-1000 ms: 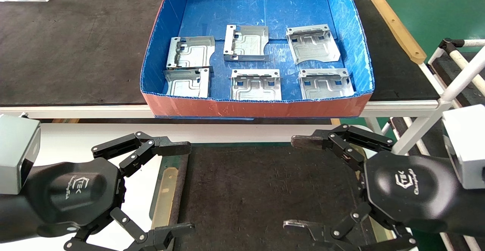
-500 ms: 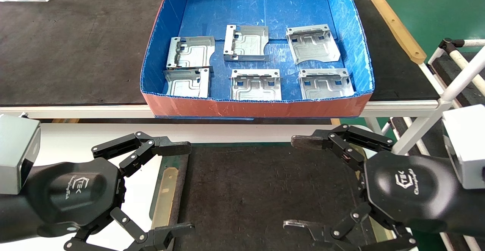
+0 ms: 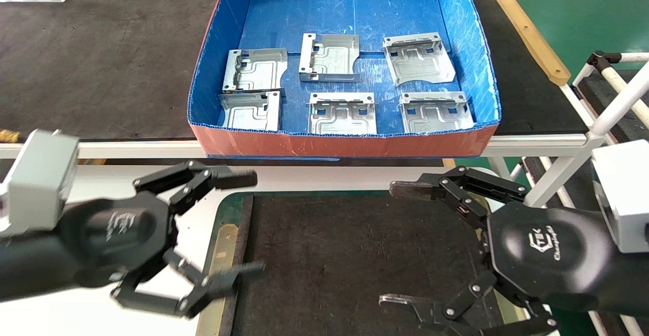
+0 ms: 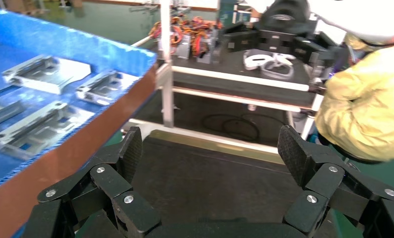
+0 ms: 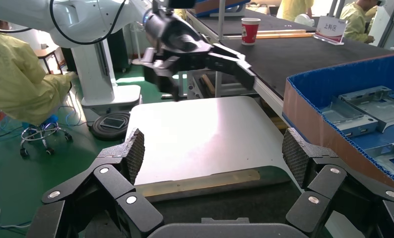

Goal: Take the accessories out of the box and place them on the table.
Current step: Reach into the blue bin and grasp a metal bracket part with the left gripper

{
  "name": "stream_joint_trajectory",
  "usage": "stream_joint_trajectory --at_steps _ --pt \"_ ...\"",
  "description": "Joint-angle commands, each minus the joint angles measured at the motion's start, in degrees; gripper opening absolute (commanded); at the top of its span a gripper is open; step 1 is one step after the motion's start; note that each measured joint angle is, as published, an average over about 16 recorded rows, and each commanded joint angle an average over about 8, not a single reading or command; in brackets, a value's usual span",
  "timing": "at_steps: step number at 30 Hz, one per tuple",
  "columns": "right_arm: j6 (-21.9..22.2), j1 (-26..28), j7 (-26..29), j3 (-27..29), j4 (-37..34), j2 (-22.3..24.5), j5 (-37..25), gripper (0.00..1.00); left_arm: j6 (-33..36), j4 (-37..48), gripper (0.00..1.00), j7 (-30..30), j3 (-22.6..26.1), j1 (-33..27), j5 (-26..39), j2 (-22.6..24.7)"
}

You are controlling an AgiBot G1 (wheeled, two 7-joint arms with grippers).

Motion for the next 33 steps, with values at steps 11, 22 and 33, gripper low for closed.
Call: stream_joint_trajectory --at_steps 11,22,33 --pt "0.00 0.01 -0.01 -0.02 -0.01 0.01 0.01 1.00 -10.50 0.96 1.00 -5.14 3.19 -6.01 7.76 5.97" --pt "0.01 0.01 -0.02 -0.04 -0.01 0.01 0.03 1.00 -19.02 6.21 1.00 -6.60 6.38 -12.65 16.07 12.60" --pt "0.02 0.02 -0.03 -0.06 -0.01 0.02 0.04 1.00 -24.27 16.58 1.00 -4.53 9.61 -19.28 23.22 19.84"
